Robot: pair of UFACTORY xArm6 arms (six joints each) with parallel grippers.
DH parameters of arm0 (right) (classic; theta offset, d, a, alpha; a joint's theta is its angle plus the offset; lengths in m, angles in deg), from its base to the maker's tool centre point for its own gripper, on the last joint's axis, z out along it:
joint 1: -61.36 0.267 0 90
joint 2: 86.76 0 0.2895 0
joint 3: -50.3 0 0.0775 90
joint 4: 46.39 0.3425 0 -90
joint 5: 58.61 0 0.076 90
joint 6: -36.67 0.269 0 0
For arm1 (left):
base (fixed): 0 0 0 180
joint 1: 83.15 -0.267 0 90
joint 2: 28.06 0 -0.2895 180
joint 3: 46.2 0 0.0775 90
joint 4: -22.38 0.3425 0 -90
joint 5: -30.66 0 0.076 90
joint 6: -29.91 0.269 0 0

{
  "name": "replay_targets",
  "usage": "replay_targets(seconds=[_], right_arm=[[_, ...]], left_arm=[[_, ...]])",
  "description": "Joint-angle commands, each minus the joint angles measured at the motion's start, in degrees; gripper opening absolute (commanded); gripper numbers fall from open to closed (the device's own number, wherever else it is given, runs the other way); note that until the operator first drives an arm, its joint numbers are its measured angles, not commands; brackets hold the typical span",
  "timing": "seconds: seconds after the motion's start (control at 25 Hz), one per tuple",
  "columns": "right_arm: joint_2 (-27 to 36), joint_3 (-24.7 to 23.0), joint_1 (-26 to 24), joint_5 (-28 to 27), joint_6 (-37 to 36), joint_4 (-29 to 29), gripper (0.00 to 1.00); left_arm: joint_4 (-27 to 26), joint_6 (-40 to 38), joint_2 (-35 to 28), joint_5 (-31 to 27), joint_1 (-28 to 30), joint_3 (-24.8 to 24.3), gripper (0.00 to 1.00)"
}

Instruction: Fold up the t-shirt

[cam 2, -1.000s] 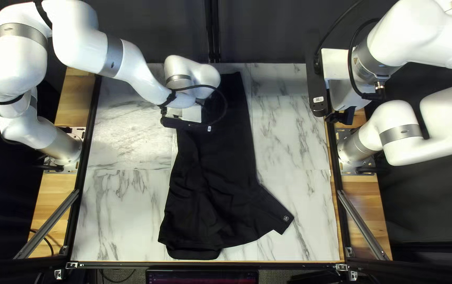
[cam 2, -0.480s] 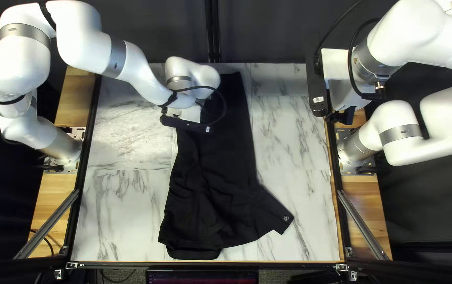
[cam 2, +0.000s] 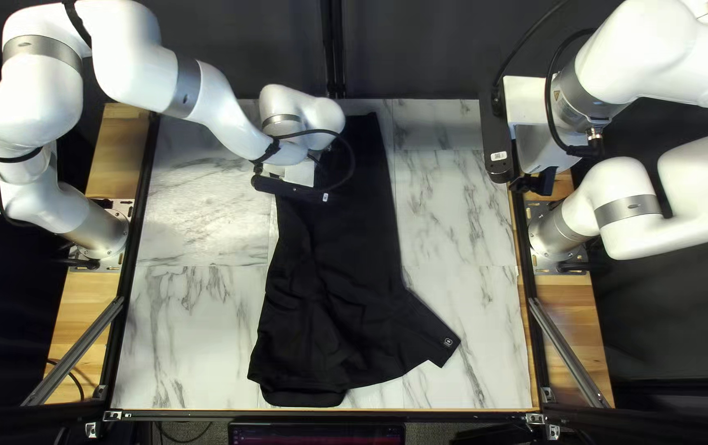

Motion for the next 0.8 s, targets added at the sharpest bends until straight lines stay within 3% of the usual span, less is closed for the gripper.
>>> replay_targets(seconds=[0.04, 0.4, 0.8], right_arm=[[0.00, 0.00, 0.00, 0.00, 0.00, 0.00, 1.00], [0.00, 0.00, 0.00, 0.00, 0.00, 0.00, 1.00], [0.00, 0.00, 0.00, 0.00, 0.00, 0.00, 1.00]], left_arm=[[0.33, -0.05, -0.36, -0.05, -0.56, -0.31, 0.00], [1.49, -2.48, -4.52, -1.16, -0.58, -1.36, 0.00], [2.56, -9.48, -6.17, 3.15, -0.20, -1.04, 0.00]])
